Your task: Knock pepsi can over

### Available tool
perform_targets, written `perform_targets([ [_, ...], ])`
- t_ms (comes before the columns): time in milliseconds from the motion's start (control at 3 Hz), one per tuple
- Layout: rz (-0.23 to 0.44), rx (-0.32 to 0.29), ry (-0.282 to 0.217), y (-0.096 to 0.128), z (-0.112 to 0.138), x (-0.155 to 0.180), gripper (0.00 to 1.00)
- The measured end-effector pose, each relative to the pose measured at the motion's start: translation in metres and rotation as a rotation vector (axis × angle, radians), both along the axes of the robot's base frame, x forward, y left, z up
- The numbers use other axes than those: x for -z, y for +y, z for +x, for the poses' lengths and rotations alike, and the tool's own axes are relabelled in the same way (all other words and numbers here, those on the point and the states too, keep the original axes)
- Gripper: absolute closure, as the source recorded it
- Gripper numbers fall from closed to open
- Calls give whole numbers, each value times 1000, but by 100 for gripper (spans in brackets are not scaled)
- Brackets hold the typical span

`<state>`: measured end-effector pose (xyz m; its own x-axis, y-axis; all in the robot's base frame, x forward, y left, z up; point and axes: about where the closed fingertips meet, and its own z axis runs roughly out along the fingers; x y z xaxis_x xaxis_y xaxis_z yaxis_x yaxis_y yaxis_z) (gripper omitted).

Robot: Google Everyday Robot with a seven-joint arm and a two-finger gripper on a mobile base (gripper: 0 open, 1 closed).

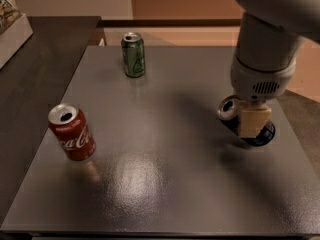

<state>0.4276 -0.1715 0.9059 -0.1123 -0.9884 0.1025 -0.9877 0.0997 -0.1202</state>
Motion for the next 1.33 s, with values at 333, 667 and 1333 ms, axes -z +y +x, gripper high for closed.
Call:
perform_targets([
  [333, -66, -38, 37, 4, 3, 17, 77],
  [667, -92, -71, 54, 12, 6, 27, 54],
  [1333, -82, -94, 40, 21, 12, 33, 8],
])
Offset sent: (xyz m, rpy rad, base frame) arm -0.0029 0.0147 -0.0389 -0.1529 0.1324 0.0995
